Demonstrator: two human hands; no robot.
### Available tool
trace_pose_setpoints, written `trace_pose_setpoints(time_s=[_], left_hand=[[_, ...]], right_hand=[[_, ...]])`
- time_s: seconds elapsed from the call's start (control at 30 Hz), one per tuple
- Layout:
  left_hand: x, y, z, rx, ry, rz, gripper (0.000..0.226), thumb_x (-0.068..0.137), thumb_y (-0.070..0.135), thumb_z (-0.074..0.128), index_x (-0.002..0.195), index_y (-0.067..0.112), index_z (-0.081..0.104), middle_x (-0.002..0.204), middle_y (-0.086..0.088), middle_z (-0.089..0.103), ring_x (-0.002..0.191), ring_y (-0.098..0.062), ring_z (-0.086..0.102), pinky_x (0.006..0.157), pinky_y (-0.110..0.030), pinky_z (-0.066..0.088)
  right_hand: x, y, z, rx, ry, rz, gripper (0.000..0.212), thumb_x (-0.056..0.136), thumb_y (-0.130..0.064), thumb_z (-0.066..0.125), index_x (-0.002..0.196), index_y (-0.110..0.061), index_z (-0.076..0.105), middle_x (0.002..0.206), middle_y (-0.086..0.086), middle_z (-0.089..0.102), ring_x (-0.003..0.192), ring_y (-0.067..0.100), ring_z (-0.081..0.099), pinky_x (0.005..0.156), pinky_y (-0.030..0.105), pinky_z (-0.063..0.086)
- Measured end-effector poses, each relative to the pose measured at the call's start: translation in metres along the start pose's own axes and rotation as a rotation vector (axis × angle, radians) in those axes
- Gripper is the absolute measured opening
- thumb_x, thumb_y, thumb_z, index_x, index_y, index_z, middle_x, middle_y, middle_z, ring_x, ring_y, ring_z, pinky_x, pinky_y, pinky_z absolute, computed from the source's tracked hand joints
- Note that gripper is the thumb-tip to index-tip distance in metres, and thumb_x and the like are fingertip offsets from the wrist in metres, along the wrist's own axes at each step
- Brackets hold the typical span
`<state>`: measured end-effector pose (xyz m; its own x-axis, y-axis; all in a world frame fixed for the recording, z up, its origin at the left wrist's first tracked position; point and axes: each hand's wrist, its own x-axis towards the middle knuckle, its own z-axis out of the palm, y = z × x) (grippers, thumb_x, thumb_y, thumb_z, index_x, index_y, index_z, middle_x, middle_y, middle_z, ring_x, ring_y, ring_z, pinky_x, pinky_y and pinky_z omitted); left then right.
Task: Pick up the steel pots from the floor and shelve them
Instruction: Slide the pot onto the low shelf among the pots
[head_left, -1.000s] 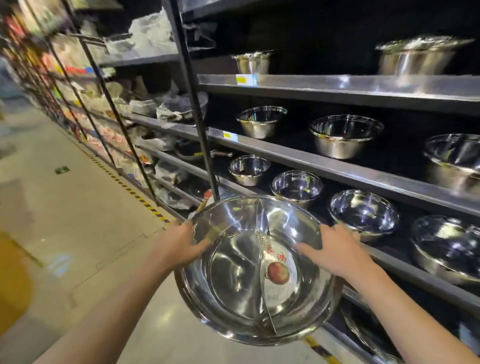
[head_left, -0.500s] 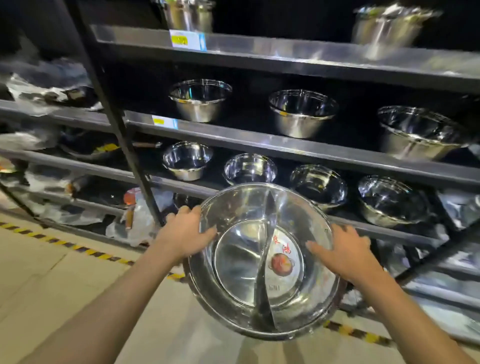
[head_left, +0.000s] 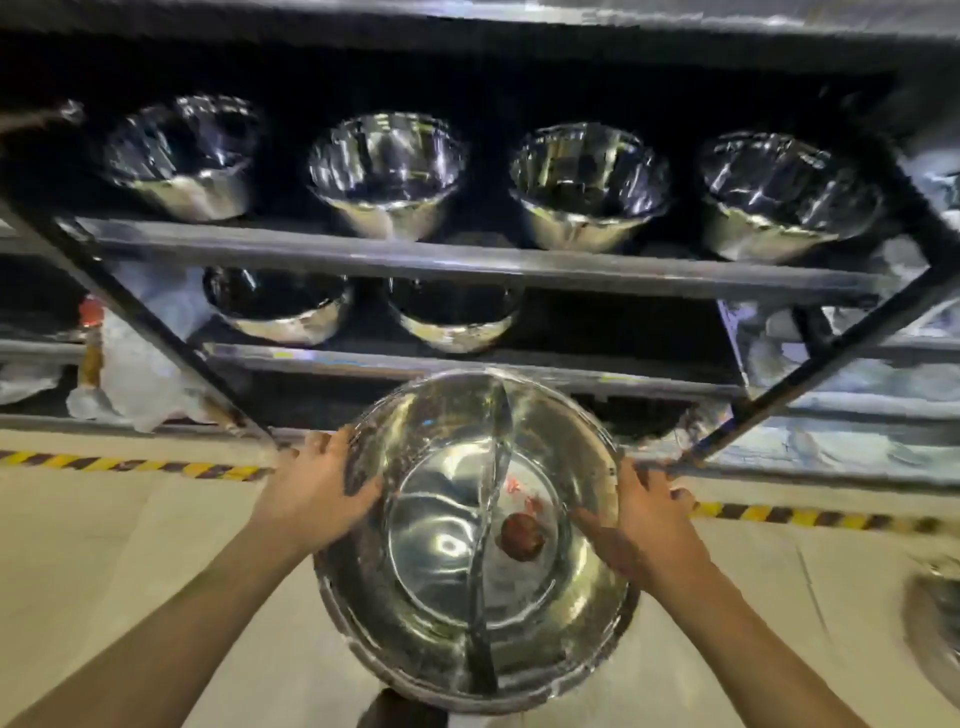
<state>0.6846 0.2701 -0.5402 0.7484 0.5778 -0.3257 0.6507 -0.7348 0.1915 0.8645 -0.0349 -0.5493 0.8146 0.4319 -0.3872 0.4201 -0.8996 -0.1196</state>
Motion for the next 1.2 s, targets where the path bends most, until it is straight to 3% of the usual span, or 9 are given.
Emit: trace_pose_setpoints(time_s=[0.17,0.3,0.57,0.67,0.8,0.97,1.1,1.2], left_hand=[[0.067,-0.031,0.142,-0.024,-0.025,-0.012,0.077,0.087,0.066,0.052,0.149,0.022,0.035,0.134,-0.013,0.048,0.119,-0.044,0.045,0.099,-0.054,0.043],[0.149,-0.06,0.242,-0.044,-0.013,-0.004,0.074,0.086,0.068,0.05,0.143,0.024,0.038,0.13,-0.012,0.05,0.116,-0.046,0.046,0.093,-0.054,0.043],[0.331,-0.103,0.377,-0.009,0.105,0.02,0.091,0.08,0.074,0.044,0.149,0.016,0.033,0.134,-0.019,0.048,0.122,-0.046,0.047,0.102,-0.056,0.042],[0.377,-0.109,0.402,-0.024,0.177,0.038,0.097,0.074,0.079,0.036,0.147,0.016,0.035,0.137,-0.019,0.048,0.123,-0.048,0.045,0.101,-0.058,0.042],[0.417,-0.102,0.413,-0.063,0.273,0.071,0.084,0.084,0.07,0.048,0.148,0.017,0.036,0.14,-0.017,0.042,0.126,-0.049,0.039,0.098,-0.061,0.041],[0.4,-0.092,0.398,-0.128,0.41,0.11,0.076,0.084,0.07,0.051,0.143,0.023,0.044,0.146,-0.012,0.038,0.131,-0.044,0.033,0.1,-0.062,0.038],[0.31,-0.088,0.428,-0.103,0.326,0.057,0.097,0.073,0.092,0.028,0.149,0.033,0.031,0.145,-0.012,0.043,0.128,-0.038,0.043,0.095,-0.057,0.043],[0.292,-0.091,0.449,-0.052,0.235,0.104,0.108,0.071,0.095,0.025,0.157,0.031,0.01,0.148,-0.01,0.042,0.128,-0.034,0.047,0.092,-0.056,0.045]], right_hand=[[0.075,0.014,0.149,0.041,-0.047,0.013,0.092,0.079,-0.083,0.035,0.15,-0.026,0.027,0.136,0.006,0.048,0.126,0.041,0.041,0.093,0.052,0.042],[0.159,0.012,0.247,0.011,-0.003,-0.008,0.104,0.069,-0.094,0.01,0.145,-0.027,0.034,0.127,0.005,0.051,0.119,0.038,0.044,0.09,0.048,0.041],[0.347,-0.008,0.362,-0.01,0.233,-0.017,0.09,0.08,-0.079,0.038,0.137,-0.01,0.049,0.131,0.019,0.054,0.126,0.039,0.042,0.104,0.052,0.031],[0.395,-0.013,0.384,0.042,0.276,0.044,0.091,0.08,-0.081,0.043,0.139,-0.012,0.044,0.134,0.019,0.048,0.125,0.045,0.041,0.096,0.052,0.037],[0.426,-0.017,0.4,0.081,0.355,0.068,0.089,0.08,-0.08,0.048,0.137,-0.012,0.042,0.132,0.019,0.043,0.119,0.049,0.037,0.088,0.055,0.04],[0.447,-0.022,0.395,0.006,0.382,0.123,0.091,0.079,-0.083,0.044,0.134,-0.011,0.044,0.133,0.02,0.043,0.119,0.052,0.037,0.087,0.059,0.043],[0.464,-0.027,0.384,-0.017,0.28,0.183,0.097,0.077,-0.089,0.038,0.134,-0.011,0.048,0.138,0.02,0.043,0.125,0.05,0.034,0.083,0.054,0.041],[0.475,-0.023,0.372,0.038,0.223,0.07,0.083,0.082,-0.084,0.038,0.115,-0.011,0.058,0.135,0.021,0.049,0.129,0.049,0.035,0.09,0.055,0.038]])
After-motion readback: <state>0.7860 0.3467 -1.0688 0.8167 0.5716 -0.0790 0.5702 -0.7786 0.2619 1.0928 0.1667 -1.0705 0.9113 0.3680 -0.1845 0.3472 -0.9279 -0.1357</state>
